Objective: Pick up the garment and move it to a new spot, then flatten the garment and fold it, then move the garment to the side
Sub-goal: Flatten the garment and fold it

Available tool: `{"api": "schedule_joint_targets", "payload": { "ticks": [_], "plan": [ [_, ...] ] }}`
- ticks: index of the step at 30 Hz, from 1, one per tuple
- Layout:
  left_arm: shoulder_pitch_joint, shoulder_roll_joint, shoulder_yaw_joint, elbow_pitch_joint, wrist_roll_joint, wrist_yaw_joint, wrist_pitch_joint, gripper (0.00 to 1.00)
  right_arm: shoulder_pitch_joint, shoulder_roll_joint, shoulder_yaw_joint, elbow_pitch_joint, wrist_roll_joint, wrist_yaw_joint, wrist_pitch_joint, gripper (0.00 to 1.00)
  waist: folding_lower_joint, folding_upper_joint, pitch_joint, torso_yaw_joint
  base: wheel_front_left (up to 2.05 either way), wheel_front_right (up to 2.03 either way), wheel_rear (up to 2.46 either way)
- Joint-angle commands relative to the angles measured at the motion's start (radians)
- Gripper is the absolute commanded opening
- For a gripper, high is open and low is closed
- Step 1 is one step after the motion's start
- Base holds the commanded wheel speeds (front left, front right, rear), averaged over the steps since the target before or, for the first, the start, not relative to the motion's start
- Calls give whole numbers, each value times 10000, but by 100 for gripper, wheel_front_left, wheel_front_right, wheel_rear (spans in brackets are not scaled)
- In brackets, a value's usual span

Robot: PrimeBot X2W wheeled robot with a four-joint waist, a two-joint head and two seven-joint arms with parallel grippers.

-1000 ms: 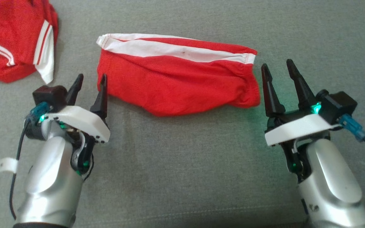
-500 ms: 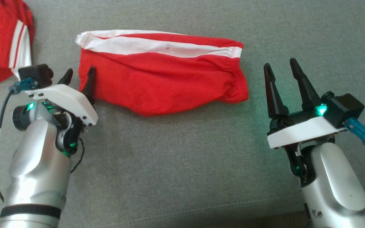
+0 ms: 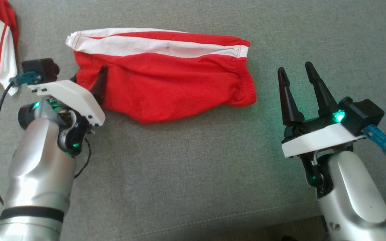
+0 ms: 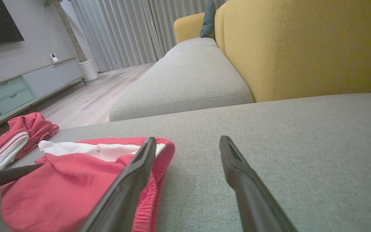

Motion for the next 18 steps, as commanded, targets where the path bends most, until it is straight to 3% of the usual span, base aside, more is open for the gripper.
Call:
{"api": "schedule_joint_targets", "payload": {
  "ticks": [1, 2, 3, 12, 18],
  "plan": [
    [-235, 187, 88, -164, -106, -82, 126, 55, -117, 104, 196, -335, 45, 73, -52, 100, 0, 0, 3, 0, 0, 0, 0],
    [-233, 173, 35, -175, -151, -105, 144, 20, -113, 104, 190, -327, 45, 73, -57, 100, 0, 0, -1, 3, 0, 0, 0],
    [-229, 174, -8, -183, -184, -122, 144, 0, -107, 104, 184, -318, 46, 73, -58, 100, 0, 0, -8, 6, 0, 0, 0],
    [156, 285, -28, -376, -255, -73, -355, 0, -15, 105, 87, -220, 33, 73, -59, 100, 0, 0, -306, 185, 0, 0, 0],
    [1244, 212, 62, -1331, -495, 125, -468, 0, 178, 105, -42, -175, -71, 73, 17, 100, 0, 0, -690, 516, 0, 0, 0]
  ]
}}
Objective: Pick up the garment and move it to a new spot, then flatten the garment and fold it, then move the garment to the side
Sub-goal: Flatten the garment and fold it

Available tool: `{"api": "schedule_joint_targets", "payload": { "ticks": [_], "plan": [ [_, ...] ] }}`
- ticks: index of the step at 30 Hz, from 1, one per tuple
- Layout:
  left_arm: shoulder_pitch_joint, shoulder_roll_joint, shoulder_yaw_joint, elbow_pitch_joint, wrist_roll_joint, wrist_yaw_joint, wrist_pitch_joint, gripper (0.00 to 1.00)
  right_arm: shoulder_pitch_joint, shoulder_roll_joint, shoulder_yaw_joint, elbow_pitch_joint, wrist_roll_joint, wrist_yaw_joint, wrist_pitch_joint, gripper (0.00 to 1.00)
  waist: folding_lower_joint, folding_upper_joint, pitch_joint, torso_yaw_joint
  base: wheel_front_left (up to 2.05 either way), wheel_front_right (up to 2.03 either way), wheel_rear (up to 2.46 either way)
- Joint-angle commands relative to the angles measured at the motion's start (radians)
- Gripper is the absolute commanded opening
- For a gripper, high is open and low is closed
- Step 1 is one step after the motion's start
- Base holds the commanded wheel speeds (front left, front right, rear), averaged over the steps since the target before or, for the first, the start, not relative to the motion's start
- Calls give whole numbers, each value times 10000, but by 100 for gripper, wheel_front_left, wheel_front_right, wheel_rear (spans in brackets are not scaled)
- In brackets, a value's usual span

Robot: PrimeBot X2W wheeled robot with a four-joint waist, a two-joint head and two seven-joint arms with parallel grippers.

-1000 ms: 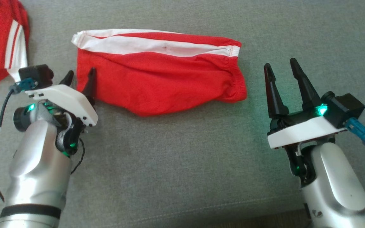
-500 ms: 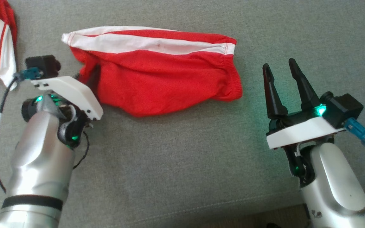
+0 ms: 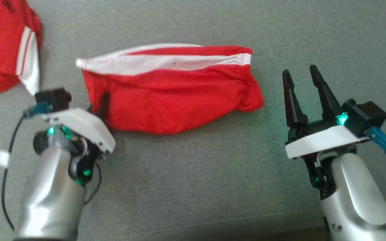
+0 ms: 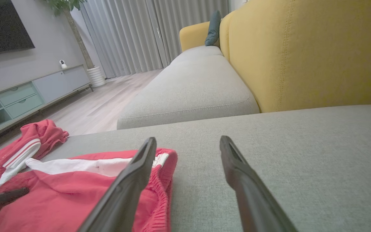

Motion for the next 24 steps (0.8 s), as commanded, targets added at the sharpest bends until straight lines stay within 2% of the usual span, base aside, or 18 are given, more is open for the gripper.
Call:
{"api": "schedule_joint_targets", "payload": {
  "ticks": [1, 10, 11, 12, 13, 24],
  "plan": [
    [154, 258, 351, -622, -137, 106, -39, 0, 139, 99, 158, -300, -88, 73, 56, 100, 0, 0, -166, 172, 0, 0, 0],
    [2118, 115, 471, -2870, -482, 928, 465, 0, 430, 99, -43, -343, -306, 73, 604, 100, 0, 0, -367, 488, 0, 0, 0],
    [2196, 113, 481, -2980, -457, 998, 417, 30, 429, 99, -42, -342, -310, 73, 634, 100, 0, 0, -374, 491, 0, 0, 0],
    [2253, 103, 498, -3067, -430, 1060, 334, 97, 427, 99, -36, -335, -312, 73, 663, 100, 0, 0, -386, 493, 0, 0, 0],
    [2297, 96, 508, -3125, -394, 1117, 245, 100, 424, 99, -32, -322, -314, 73, 692, 100, 0, 0, -402, 496, 0, 0, 0],
    [2762, 176, 409, -3779, 567, 1429, -1834, 100, 388, 99, -336, 10, -665, 73, 1209, 100, 0, 0, -947, 822, 0, 0, 0]
  ]
}}
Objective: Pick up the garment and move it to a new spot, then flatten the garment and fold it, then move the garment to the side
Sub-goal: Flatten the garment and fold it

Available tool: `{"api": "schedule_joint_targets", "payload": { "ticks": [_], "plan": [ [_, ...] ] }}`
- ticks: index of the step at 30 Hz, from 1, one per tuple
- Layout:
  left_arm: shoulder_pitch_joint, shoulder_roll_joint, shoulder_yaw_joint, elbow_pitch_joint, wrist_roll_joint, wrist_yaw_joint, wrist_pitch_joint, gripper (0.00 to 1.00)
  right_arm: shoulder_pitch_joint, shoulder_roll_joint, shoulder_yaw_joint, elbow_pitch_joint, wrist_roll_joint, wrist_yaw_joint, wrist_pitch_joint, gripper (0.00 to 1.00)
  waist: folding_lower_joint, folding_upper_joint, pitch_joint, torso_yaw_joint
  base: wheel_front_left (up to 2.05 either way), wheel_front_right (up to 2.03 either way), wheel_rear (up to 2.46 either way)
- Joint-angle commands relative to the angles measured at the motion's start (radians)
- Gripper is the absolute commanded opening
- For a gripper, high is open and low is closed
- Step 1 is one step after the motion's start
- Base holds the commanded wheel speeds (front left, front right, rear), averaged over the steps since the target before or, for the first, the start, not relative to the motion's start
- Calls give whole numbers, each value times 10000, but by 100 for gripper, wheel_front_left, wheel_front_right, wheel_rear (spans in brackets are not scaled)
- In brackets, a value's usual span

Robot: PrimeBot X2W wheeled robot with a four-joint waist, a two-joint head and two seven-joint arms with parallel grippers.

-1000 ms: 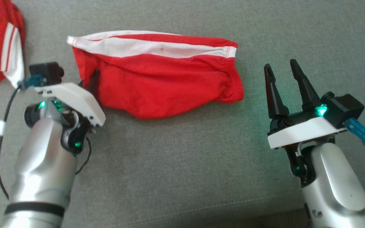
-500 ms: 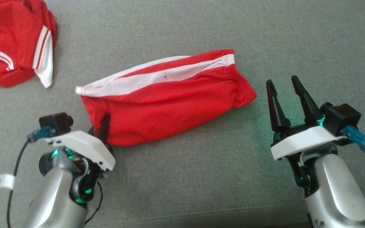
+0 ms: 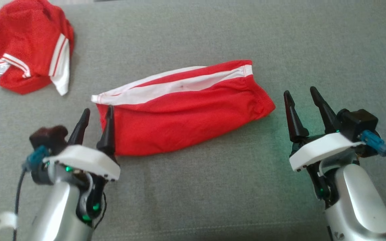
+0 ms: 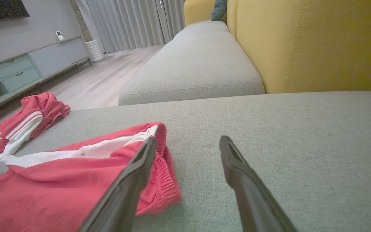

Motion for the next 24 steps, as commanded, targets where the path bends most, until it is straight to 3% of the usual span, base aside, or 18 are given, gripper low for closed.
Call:
{"api": "schedule_joint_targets", "payload": {
  "ticks": [1, 8, 16, 24],
  "plan": [
    [65, 227, 301, -441, 176, 115, -321, 100, -141, 76, 140, -256, -80, 73, 95, 100, 0, 0, -185, 130, 0, 0, 0],
    [765, 0, 192, -1102, 576, 510, -1155, 100, -370, 76, 123, 220, -253, 73, 799, 100, 0, 0, -594, 420, 0, 0, 0],
    [1193, -210, -59, -1576, 778, 723, -1314, 100, -1005, 26, 52, 1108, -369, 73, 1284, 100, 0, 0, -705, 777, 0, 0, 0],
    [1095, -302, -246, -1678, 792, 774, -1288, 100, -2345, -392, 178, 2951, -305, 73, 2328, 100, 0, 0, -307, 1364, 0, 0, 0]
  ]
}}
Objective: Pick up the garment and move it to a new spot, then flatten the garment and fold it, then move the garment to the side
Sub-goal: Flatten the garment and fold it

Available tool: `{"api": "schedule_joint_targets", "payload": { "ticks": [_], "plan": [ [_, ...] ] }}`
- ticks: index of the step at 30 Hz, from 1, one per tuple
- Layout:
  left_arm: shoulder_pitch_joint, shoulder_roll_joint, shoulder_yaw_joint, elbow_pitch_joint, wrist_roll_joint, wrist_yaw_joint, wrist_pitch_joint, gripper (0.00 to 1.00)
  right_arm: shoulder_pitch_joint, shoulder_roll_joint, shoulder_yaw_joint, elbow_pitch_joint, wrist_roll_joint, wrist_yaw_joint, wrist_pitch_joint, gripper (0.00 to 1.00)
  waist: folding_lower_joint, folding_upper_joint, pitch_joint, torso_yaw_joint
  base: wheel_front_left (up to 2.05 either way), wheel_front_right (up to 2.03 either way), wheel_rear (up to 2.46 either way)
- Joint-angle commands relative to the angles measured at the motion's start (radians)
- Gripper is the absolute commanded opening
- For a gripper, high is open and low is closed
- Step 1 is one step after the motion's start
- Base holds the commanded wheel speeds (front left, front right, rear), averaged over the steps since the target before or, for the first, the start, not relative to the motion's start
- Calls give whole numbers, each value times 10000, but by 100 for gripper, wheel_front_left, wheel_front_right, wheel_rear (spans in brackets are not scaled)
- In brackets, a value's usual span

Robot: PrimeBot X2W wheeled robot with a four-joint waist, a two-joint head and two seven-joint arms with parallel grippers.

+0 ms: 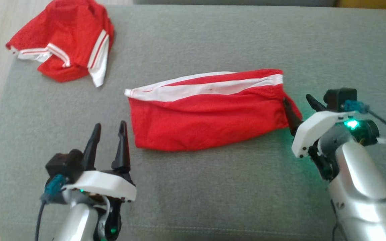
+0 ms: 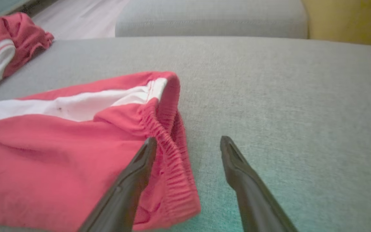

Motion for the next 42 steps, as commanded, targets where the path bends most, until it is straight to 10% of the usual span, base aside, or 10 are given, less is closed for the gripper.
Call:
{"api": "schedule_joint_targets", "payload": {
  "ticks": [1, 9, 11, 14, 31, 42],
  "plan": [
    [-370, 11, 258, -323, 49, -2, -73, 100, -565, -126, 322, 22, 35, 73, 187, 100, 0, 0, 157, 223, 0, 0, 0],
    [-482, -59, 233, -156, 1, 7, -154, 100, -1332, -389, 905, 1490, 1127, 73, 1149, 100, 0, 0, 342, 559, 0, 0, 0],
    [-497, -67, 238, -125, -10, 17, -169, 100, -1473, -424, 1030, 1712, 1473, 73, 1302, 42, 0, 0, 352, 567, 0, 0, 0],
    [-507, -56, 255, -96, -24, 31, -188, 100, -1661, -481, 1303, 1902, 1921, 73, 1425, 0, 0, 0, 352, 507, 0, 0, 0],
    [-494, 54, 153, -222, -57, 90, -136, 100, -1840, -2816, 1596, 730, 3477, 73, 2427, 0, 0, 0, 333, -932, 0, 0, 0],
    [-528, 94, 25, -152, -78, 87, -79, 100, -1182, -2147, 1645, -387, 4298, 73, 2683, 0, 0, 0, 137, -1045, 0, 0, 0]
  ]
}}
